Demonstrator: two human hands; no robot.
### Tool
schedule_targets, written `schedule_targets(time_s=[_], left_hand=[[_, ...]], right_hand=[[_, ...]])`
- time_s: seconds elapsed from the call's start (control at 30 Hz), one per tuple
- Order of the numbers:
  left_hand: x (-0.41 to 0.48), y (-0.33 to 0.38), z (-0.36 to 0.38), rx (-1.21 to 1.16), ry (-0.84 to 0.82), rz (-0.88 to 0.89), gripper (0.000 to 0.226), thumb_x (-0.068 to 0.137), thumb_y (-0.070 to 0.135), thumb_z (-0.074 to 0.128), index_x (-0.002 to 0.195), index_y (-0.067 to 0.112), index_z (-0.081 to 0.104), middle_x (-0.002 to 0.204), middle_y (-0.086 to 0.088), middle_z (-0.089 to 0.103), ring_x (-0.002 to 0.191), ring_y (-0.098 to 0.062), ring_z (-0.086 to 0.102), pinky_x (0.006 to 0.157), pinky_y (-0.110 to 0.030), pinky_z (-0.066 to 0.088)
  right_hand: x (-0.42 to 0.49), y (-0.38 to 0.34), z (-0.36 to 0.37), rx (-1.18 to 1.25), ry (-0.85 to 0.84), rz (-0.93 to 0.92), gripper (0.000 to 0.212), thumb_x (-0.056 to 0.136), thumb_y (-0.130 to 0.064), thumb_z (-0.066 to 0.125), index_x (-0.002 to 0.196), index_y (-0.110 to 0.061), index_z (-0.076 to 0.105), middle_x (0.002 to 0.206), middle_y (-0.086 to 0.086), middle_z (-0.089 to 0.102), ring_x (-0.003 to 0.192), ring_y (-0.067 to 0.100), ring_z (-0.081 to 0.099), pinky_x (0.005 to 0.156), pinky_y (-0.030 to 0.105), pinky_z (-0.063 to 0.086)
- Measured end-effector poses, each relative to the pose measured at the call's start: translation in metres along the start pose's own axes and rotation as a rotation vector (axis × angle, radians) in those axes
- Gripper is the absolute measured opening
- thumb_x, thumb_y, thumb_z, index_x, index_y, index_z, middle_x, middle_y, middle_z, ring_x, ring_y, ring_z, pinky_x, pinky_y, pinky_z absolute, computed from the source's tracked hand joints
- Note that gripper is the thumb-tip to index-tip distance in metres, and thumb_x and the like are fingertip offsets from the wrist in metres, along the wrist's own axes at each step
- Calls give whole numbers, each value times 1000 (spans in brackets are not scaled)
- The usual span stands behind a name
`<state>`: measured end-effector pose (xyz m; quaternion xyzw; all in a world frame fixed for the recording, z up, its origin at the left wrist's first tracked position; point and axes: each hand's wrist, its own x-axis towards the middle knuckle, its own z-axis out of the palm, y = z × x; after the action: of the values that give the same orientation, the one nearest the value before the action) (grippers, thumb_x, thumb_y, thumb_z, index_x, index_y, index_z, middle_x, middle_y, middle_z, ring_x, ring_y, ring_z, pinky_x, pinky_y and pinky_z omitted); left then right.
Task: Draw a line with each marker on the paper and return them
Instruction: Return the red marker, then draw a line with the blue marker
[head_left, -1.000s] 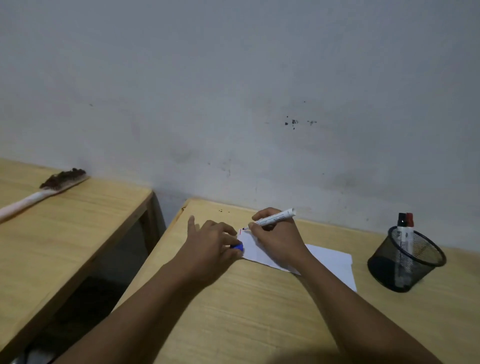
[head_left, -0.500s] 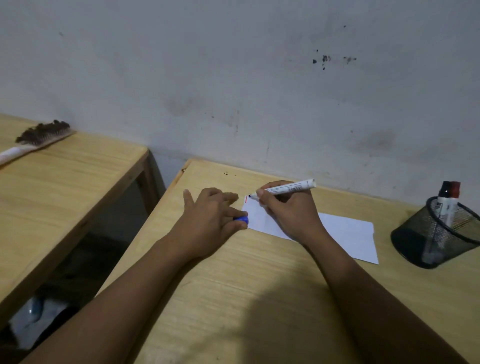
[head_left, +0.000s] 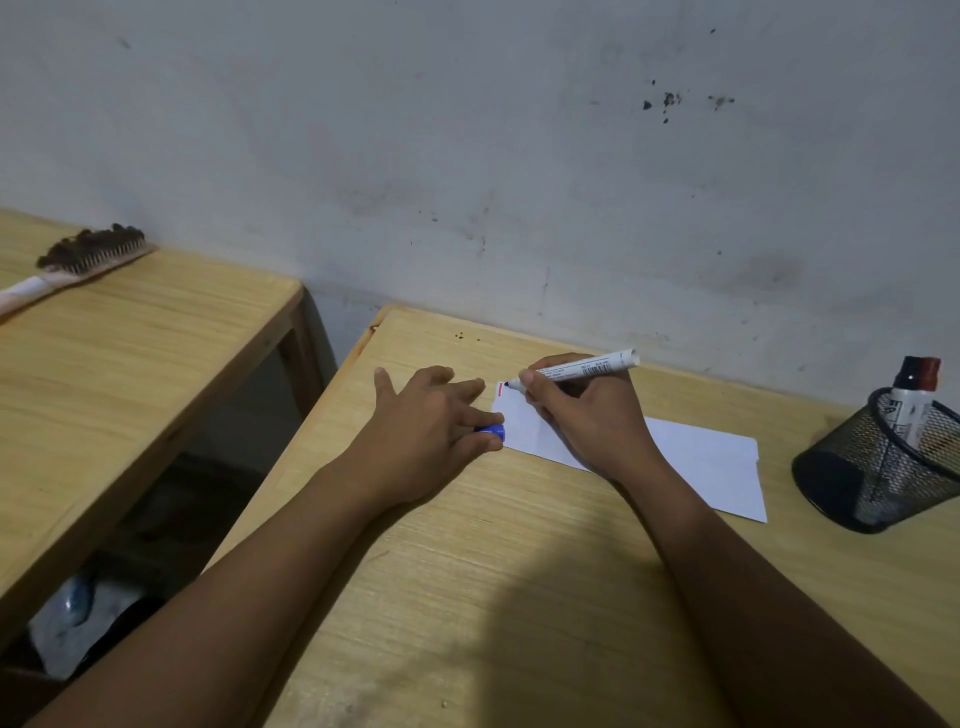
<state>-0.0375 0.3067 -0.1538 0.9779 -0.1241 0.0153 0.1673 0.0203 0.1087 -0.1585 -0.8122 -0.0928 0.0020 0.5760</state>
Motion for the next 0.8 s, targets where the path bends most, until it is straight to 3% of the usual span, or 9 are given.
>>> schedule_targets(time_s=[0.4, 0.53, 0.67, 0.8], left_hand=[[1, -1, 1, -20, 10, 3, 40, 91, 55, 46, 126, 41, 59, 152, 9, 41, 143, -18, 23, 108, -73, 9], [0, -2, 2, -18, 17, 8, 39, 91, 55, 46, 126, 41, 59, 152, 8, 41, 143, -19, 23, 108, -73, 8], [1, -2, 2, -16, 25, 2, 39, 91, 55, 46, 125, 41, 60, 151, 9, 42, 143, -18, 24, 108, -73, 8], [-3, 0, 0, -37, 45, 3, 37, 92, 53, 48, 124, 41, 61, 149, 10, 44, 141, -18, 25, 108, -72, 8]], right_hand=[[-1, -2, -3, -25, -35, -26, 9, 91, -25, 75, 85, -20, 78, 81, 6, 77, 77, 20, 72, 72, 38, 61], [-1, -1, -3, -20, -44, -26, 9, 91, -25, 76, 85, -19, 78, 83, 9, 77, 83, 29, 74, 75, 45, 62], [-1, -2, -2, 34, -30, -27, 7, 91, -22, 76, 85, -18, 78, 80, 5, 78, 79, 24, 74, 74, 42, 62], [-2, -10, -7, 238, 58, 0, 9, 92, -14, 75, 83, -13, 76, 71, 5, 75, 66, 21, 68, 62, 37, 56]])
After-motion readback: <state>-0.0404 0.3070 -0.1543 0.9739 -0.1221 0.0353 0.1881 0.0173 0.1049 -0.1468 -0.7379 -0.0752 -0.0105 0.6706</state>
